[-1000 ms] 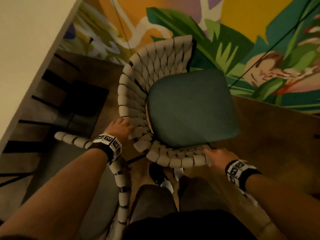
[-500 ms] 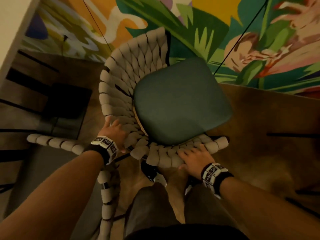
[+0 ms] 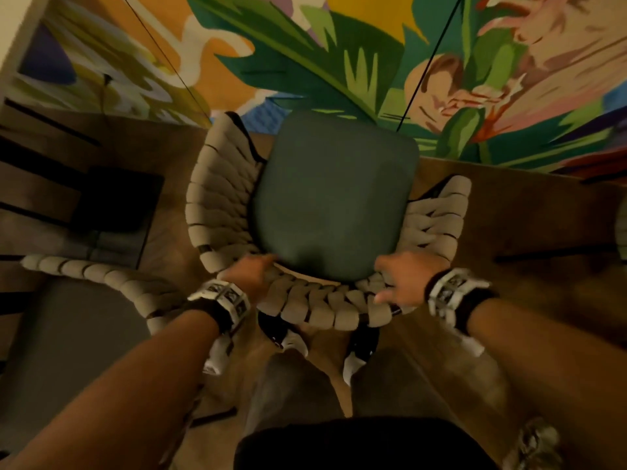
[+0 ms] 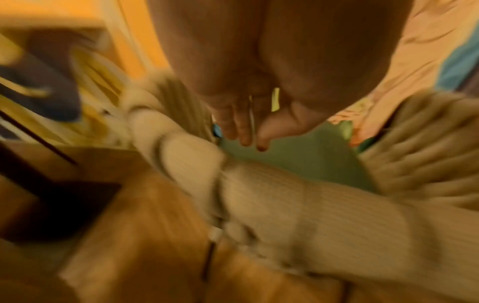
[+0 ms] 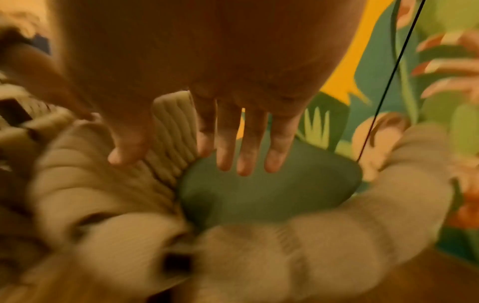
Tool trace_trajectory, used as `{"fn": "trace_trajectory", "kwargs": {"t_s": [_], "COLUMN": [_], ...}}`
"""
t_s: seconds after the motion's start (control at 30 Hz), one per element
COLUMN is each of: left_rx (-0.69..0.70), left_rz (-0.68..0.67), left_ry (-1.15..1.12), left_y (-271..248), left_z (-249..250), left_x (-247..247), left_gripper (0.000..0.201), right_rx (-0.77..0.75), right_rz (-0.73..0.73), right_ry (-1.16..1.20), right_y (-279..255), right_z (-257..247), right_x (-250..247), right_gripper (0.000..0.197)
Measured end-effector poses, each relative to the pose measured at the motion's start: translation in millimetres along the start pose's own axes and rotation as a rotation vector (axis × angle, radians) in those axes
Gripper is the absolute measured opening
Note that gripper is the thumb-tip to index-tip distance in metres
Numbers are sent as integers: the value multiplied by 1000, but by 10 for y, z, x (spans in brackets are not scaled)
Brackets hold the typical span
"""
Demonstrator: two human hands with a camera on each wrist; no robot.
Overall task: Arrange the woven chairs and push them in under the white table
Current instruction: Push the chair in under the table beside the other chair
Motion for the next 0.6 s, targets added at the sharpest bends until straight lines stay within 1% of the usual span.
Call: {"fn": "trace_trajectory", "kwargs": {"t_s": [0.03, 0.07, 0.1, 0.17, 0.23, 0.27, 0.33, 0.4, 0.47, 0.53, 0.6], "left_rx": [-17, -25, -28, -19, -7, -24, -51, -74, -83, -97, -81], "left_rz": [41, 49, 26, -33, -73, -77, -79, -77, -73, -55, -33], "left_ry": [71, 143, 193, 326, 515, 556, 556, 506, 471, 413, 430], "left_y": [27, 32, 31, -3, -16, -1, 31, 21, 3, -31, -35], "left_z": [-200, -380, -523, -641, -587, -593, -611, -657, -657, -648, -644], "left_x": [-141, -225, -227, -173, -119, -92, -93, -84, -69, -43, -32], "left_gripper": [51, 50, 52, 52, 44, 43, 48, 53, 56, 60, 71], "right_rx": [-28, -39, -28, 4, -4, -18, -45, -68, -85, -95, -107], "right_rz": [-24, -58, -82, -59, -26, -28, -35, -23, 14, 16, 11], "right_ry": [38, 66, 75, 30, -37, -75, -145, -182, -222, -259, -313], "right_y": [-49, -92, -132, -117, -87, -77, -28, 40, 144, 273, 451], "right_z": [-244, -453, -602, -662, -615, -601, -554, -496, -395, -276, -169], "right_x": [183, 401, 574, 782, 808, 795, 742, 648, 491, 302, 78], "right_gripper": [66, 66, 66, 61, 54, 53, 53, 53, 53, 53, 53]}}
Point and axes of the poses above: each hand's wrist, its own y-axis towards the middle knuckle, its own x-axis out of the palm, z = x × y, the point moved 10 cm from there along y, towards the middle knuckle, and after that the axes turned 7 degrees about z, right-handed, at the moved point
